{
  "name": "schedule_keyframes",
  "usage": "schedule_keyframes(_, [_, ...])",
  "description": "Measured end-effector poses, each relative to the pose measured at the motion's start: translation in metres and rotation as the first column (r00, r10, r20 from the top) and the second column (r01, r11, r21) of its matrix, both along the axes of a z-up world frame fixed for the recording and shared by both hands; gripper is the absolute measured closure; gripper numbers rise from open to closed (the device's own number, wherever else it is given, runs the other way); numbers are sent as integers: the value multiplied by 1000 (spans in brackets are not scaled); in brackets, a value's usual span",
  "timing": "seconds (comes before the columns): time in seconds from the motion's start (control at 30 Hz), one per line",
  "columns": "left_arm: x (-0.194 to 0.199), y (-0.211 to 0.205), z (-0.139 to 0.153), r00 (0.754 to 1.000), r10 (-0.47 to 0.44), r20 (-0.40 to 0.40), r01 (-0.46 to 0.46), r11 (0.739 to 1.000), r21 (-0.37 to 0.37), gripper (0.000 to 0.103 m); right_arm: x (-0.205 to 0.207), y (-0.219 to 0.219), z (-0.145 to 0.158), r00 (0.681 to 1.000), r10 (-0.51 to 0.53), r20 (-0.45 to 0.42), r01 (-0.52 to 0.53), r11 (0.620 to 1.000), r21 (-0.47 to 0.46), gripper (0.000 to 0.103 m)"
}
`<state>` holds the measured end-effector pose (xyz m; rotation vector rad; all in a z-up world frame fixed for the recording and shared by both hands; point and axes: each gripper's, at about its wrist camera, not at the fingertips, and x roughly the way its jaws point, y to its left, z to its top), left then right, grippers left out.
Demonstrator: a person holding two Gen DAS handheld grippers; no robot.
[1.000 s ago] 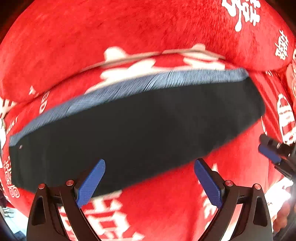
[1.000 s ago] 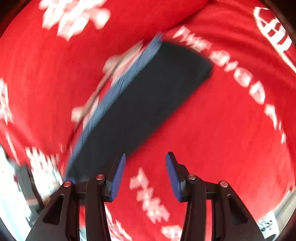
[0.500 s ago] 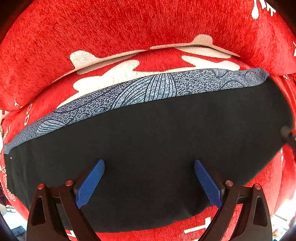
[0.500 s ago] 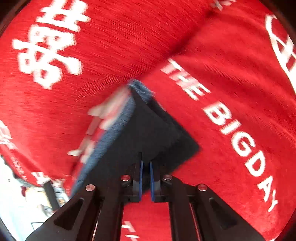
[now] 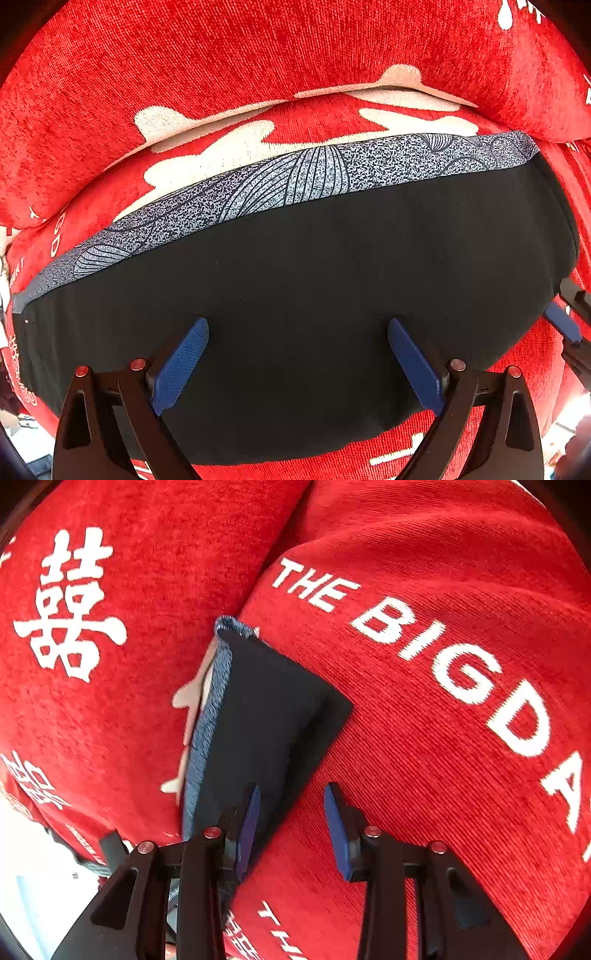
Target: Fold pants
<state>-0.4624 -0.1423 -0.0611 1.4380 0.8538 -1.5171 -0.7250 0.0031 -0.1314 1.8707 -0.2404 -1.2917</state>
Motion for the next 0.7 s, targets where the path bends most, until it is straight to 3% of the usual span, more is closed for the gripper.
schedule_keyframes(0.3, [4,14,0,1000,9,1,-9,1000,-20,4,3,-21,1,997,-40,-60,39,999,-20,62])
schedule_keyframes(0.4, [3,16,0,1000,4,1,-4,1000,-24,4,5,-27,-5,993,-113,-20,111,992,-61,62])
schedule_keyframes(0.53, [0,8,9,999,30,26,-29,999,-33,5,7,-42,-14,990,-132,49,136,987,-83,62])
schedule_keyframes(0.63, [-1,-17,21,995,102,-1,-102,990,-96,5,7,-56,-10,996,-66,53,70,994,-84,89])
schedule_keyframes(0.7, [-5,-36,15,990,138,14,-136,985,-102,5,9,-63,1,999,-18,31,21,993,-114,89])
